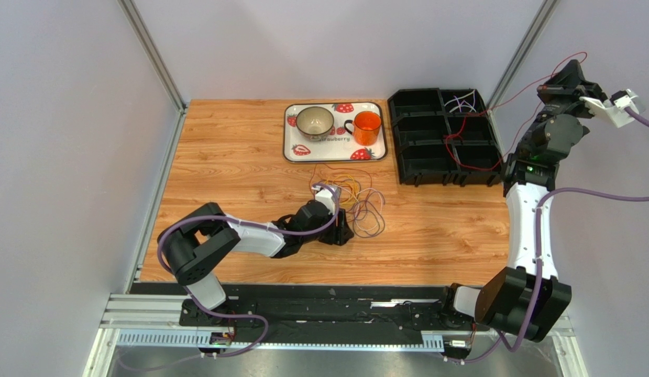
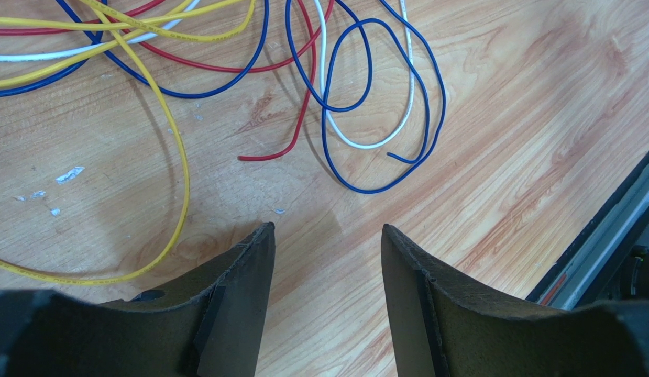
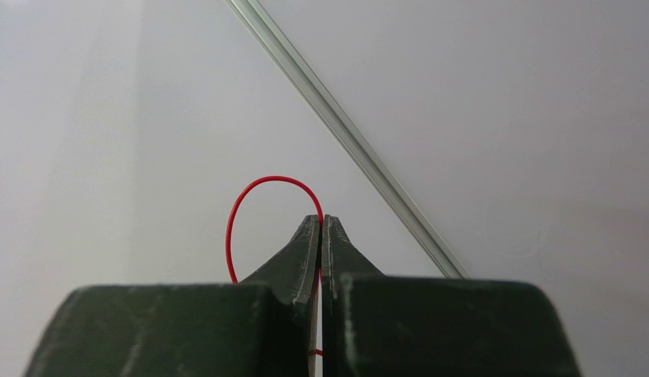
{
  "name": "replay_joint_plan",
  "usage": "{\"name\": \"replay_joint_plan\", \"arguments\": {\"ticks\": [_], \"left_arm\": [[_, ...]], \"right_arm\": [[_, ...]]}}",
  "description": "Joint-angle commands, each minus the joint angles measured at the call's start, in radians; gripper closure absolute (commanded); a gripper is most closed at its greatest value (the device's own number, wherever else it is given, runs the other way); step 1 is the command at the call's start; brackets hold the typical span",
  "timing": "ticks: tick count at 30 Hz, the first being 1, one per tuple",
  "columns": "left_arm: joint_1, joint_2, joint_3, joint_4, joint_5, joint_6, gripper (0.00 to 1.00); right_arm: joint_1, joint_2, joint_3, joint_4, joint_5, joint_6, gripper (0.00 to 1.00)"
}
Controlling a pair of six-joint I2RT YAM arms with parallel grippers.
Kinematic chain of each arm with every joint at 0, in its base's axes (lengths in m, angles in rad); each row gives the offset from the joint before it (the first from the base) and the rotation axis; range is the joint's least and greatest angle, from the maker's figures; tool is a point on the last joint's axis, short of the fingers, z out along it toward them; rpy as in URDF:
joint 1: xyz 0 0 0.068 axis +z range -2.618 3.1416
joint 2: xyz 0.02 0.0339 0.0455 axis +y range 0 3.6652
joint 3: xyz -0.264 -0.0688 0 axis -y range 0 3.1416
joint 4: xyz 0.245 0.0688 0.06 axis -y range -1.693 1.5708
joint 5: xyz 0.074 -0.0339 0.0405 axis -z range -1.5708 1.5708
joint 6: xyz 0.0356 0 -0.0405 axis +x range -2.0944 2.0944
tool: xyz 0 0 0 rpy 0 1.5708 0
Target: Untangle the cables
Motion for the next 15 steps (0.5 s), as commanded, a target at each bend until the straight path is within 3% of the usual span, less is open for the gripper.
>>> {"name": "replay_joint_plan", "arguments": {"ticks": [1, 15], "left_arm": [[-0.006, -0.039, -0.018, 0.029, 0.002, 0.011, 0.39], [-0.006, -0.047, -0.032, 0.038, 0.002, 0.005, 0.4]], "right_arm": [[-0.004, -0.027, -0.044, 0.007, 0.032, -0.014, 1.0], [-0.007, 0.022, -0.092, 0.009, 0.075, -0.077, 1.0]]}}
